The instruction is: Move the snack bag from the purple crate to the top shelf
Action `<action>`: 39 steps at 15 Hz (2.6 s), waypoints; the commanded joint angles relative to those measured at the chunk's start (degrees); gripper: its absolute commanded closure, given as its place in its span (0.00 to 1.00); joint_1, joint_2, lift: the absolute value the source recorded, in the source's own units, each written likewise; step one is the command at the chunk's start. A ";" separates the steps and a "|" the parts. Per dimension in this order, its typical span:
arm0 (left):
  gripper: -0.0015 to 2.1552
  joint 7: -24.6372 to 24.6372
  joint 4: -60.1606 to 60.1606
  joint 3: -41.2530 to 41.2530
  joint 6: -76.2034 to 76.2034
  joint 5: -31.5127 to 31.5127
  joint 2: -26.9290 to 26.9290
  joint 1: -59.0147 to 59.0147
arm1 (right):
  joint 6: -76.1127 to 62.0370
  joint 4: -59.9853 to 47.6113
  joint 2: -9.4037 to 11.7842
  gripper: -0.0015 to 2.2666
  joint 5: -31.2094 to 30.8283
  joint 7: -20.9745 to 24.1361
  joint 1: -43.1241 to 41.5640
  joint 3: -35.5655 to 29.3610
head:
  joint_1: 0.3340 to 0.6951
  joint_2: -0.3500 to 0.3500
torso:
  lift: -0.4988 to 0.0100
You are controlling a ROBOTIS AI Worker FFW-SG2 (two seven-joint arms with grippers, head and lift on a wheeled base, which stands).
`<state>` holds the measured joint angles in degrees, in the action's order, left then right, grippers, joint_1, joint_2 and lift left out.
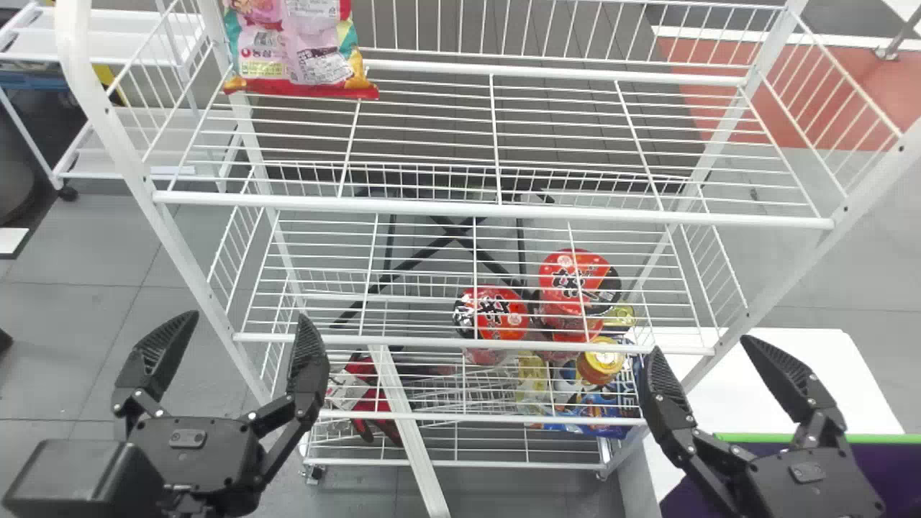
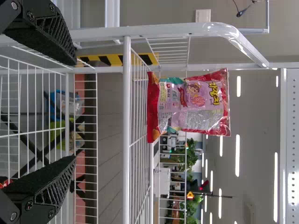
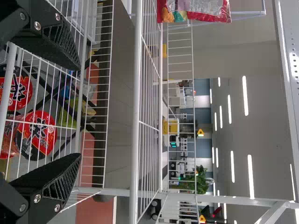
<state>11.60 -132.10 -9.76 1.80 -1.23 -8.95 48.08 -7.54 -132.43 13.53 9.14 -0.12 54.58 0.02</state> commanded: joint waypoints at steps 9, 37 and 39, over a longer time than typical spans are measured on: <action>0.05 0.00 0.00 0.00 0.00 0.00 -0.01 0.00 | -0.76 0.51 0.00 0.08 0.00 -0.06 -0.26 0.50 | 1.00 0.42 | 0.51; 0.05 0.35 0.27 0.00 0.70 0.35 -0.01 -0.18 | -1.28 0.25 0.00 0.08 -0.79 -0.85 0.09 0.33 | 1.00 0.44 | 0.29; 0.05 0.35 0.27 0.00 0.70 0.35 -0.01 -0.18 | -1.28 0.16 0.00 0.08 -0.79 -0.85 0.18 0.33 | 1.00 0.44 | 0.27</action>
<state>11.95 -131.79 -9.76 2.50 -0.88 -8.96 47.95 -8.79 -132.20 13.54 8.37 -0.97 54.72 0.35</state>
